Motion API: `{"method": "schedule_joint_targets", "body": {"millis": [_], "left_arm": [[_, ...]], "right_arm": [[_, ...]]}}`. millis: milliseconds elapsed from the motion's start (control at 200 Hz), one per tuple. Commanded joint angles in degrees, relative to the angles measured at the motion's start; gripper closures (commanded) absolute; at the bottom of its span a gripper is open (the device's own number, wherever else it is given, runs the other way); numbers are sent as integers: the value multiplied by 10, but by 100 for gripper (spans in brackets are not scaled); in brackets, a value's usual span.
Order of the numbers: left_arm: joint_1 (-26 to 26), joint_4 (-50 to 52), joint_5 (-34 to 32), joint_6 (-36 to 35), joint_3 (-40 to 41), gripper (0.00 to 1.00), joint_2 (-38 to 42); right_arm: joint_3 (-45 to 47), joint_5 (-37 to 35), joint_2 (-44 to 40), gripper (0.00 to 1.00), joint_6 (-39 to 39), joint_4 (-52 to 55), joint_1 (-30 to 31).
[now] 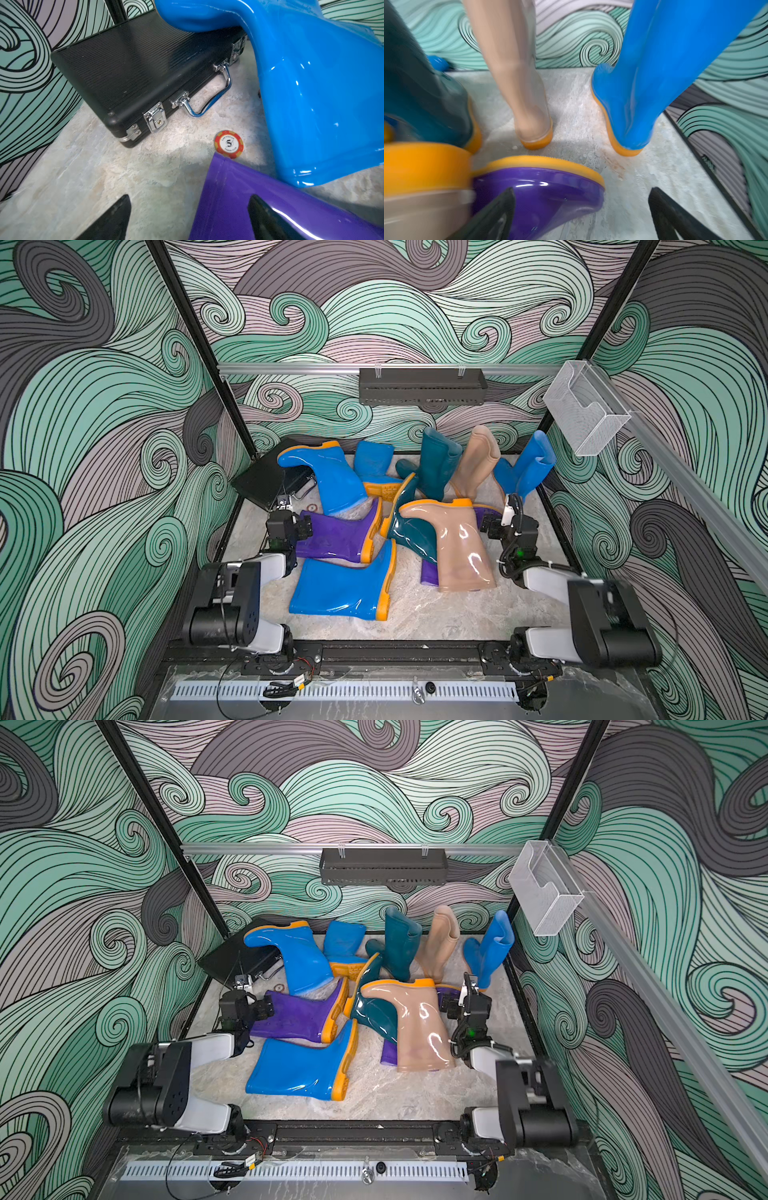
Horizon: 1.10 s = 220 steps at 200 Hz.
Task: Match and arrange rain boots in pairs
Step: Pick up the rain boot from the rain pile shoes.
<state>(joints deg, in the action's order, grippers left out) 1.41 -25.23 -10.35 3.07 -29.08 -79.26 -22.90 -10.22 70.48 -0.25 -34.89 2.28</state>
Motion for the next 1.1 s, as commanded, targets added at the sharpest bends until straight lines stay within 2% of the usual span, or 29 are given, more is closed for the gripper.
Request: {"method": "schedule_joint_targets", "body": {"millis": [0,95,200,350,455,585,746,921,1046,1096], "left_arm": [[-3,187,-3,28,-91,10,79],[-3,283,83,13,-138,11,131],[-15,339,158,33,-168,11,181],[-81,360,153,26,-181,11,228],[-140,372,148,15,-200,11,235],[-202,381,149,12,-229,11,222],[-252,376,154,0,-250,11,198],[-299,366,151,-12,-269,11,166],[-326,362,148,-22,-284,11,148],[-337,362,147,-29,-291,11,141]], "right_arm": [[-63,-8,-103,1,19,208,3],[-122,-13,-160,1,67,397,3],[-171,35,-195,1,148,587,3],[-160,110,-223,1,244,696,4],[-133,141,-227,1,292,717,7],[-104,157,-224,1,314,722,14],[-74,183,-208,1,337,701,26],[-27,192,-189,4,357,620,49],[-8,205,-192,20,349,586,53],[-5,211,-205,34,349,583,52]]}}
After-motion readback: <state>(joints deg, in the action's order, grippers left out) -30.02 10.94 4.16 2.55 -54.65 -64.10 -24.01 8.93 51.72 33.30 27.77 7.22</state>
